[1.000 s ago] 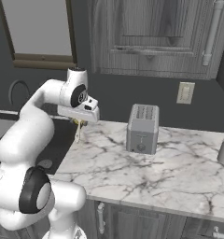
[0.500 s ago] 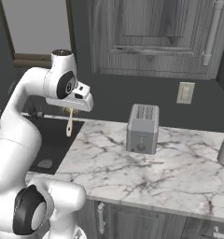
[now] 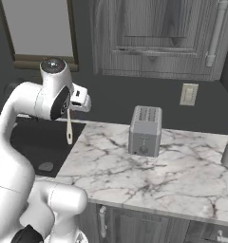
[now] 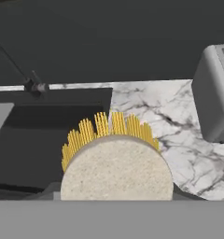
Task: Grab the spray bottle from the cabinet, then place it next to the cutting board for sanitizing. Then grab the dish brush from the countertop next to the sink and place it next to the cutting board.
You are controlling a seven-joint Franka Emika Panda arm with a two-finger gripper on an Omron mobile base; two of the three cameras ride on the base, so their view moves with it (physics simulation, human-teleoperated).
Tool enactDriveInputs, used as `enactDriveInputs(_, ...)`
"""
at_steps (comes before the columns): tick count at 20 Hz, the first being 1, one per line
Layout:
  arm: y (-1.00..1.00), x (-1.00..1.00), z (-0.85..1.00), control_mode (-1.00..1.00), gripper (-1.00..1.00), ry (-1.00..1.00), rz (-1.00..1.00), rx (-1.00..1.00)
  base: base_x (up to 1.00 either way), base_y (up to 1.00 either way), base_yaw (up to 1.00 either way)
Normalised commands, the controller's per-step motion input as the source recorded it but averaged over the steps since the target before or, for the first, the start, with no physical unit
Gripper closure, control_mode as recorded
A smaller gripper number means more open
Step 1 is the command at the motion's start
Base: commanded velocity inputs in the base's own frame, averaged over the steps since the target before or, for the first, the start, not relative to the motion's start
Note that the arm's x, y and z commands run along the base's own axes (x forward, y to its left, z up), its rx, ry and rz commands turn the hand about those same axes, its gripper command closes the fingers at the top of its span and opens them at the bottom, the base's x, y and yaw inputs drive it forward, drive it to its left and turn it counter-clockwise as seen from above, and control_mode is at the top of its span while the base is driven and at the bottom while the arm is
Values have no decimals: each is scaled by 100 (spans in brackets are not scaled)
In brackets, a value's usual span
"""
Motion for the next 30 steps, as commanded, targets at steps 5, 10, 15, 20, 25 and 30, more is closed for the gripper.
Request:
enactDriveInputs(5, 0, -28, 50, -100, 100, -17, 5, 2, 0, 0, 0)
enactDriveInputs(10, 0, -48, 54, -100, 100, -14, 3, 0, 0, 0, 0)
enactDriveInputs(15, 5, -39, 14, 100, 100, -7, 2, 0, -40, 7, 1)
enactDriveInputs(20, 0, 0, 0, 100, 100, 0, 0, 0, -100, 4, 0)
enactDriveInputs(25, 0, 0, 0, 100, 100, 0, 0, 0, -100, 0, 0)
enactDriveInputs(30, 0, 0, 0, 100, 100, 0, 0, 0, -100, -23, -1)
